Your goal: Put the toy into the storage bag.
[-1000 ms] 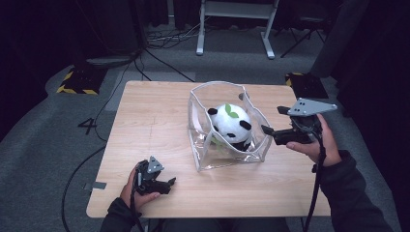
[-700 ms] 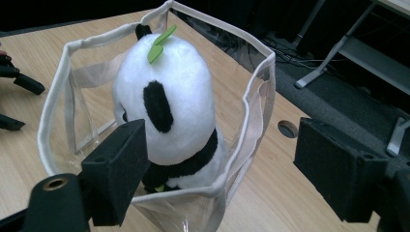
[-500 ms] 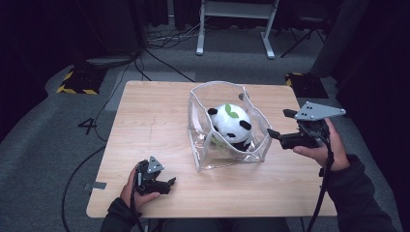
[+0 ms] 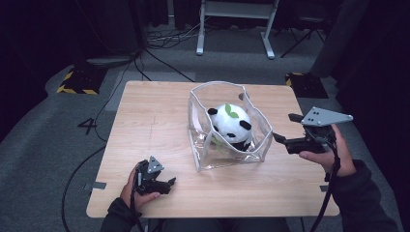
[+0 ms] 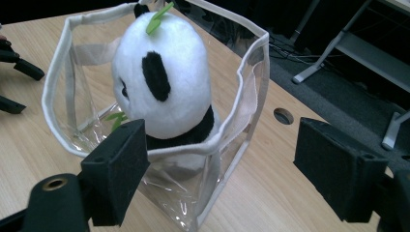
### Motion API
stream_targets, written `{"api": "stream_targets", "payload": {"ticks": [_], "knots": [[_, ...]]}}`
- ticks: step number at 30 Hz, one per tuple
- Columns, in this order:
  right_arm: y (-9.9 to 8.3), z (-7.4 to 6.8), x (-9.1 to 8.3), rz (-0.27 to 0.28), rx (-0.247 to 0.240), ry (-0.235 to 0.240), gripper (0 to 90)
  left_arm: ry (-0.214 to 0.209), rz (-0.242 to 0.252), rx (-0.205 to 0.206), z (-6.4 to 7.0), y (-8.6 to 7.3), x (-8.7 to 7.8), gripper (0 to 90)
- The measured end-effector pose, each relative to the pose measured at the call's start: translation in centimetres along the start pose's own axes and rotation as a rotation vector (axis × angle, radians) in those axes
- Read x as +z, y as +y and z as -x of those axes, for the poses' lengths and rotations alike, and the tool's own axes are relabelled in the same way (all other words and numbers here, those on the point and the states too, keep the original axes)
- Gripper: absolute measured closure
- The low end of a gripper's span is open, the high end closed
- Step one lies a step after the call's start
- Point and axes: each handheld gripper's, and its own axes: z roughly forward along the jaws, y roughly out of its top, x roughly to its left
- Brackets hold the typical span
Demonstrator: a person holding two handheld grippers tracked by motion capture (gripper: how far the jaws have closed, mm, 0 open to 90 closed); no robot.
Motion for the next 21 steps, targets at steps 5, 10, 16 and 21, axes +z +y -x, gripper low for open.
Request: {"api": "stream_targets", "payload": {"ticks": [5, 10, 16, 21], "knots": [[-0.5, 0.1, -0.2, -0.006, -0.001, -0.002, 19.5, 0.0, 0.0, 0.0, 0.0, 0.0, 0.0, 15.2], [-1.3, 0.3, -0.4, -0.011, 0.004, -0.001, 19.5, 0.0, 0.0, 0.0, 0.0, 0.0, 0.0, 15.2], [-1.9, 0.4, -0.2, -0.032, -0.003, 0.0, 19.5, 0.0, 0.0, 0.0, 0.0, 0.0, 0.0, 15.2], [-2.4, 0.3, 0.0, -0.044, -0.005, 0.002, 19.5, 0.0, 0.0, 0.0, 0.0, 0.0, 0.0, 15.2]]}}
